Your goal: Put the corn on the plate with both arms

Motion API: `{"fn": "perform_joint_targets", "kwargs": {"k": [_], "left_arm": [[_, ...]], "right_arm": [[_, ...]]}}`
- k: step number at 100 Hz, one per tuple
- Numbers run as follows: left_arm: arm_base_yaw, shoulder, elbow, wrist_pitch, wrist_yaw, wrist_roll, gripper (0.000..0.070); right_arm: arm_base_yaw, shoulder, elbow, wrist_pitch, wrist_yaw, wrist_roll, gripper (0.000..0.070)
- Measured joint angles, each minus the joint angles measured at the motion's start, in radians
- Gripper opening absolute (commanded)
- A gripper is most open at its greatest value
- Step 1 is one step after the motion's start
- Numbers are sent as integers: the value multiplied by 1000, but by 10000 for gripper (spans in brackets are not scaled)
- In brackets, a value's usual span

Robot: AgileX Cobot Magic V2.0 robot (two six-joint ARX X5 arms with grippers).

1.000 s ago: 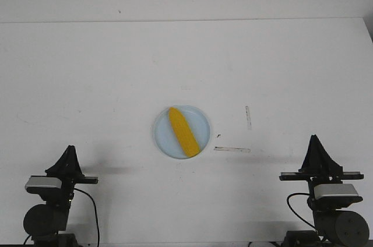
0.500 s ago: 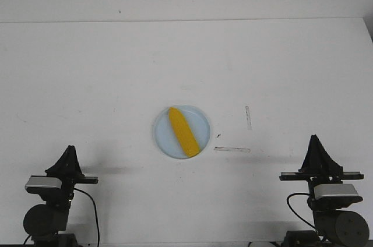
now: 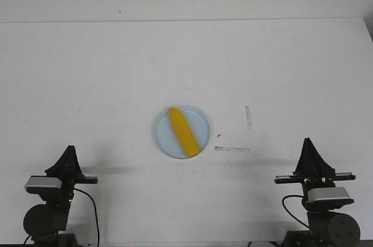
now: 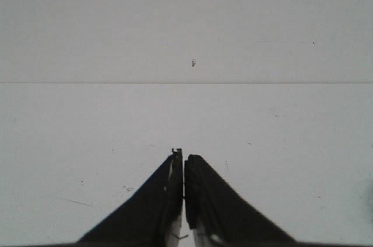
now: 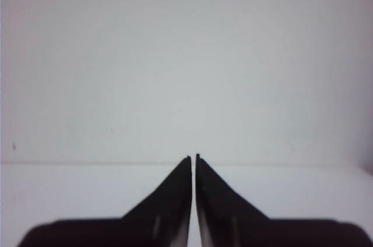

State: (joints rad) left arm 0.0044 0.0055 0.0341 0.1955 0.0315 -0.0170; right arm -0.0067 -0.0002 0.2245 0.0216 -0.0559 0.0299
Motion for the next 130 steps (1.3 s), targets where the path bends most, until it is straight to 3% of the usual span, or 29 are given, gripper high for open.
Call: {"fn": "perform_joint_targets", "kwargs": {"k": [36, 46, 130], "left_arm": [[0, 0, 0, 0, 0, 0, 1], [0, 0, 0, -1, 0, 0, 1], [0, 0, 0, 0, 0, 0, 1]], "right_arm": [[0, 2, -211, 34, 3, 0, 7], [0, 2, -211, -21, 3, 0, 7], [0, 2, -211, -17, 3, 0, 7]]}}
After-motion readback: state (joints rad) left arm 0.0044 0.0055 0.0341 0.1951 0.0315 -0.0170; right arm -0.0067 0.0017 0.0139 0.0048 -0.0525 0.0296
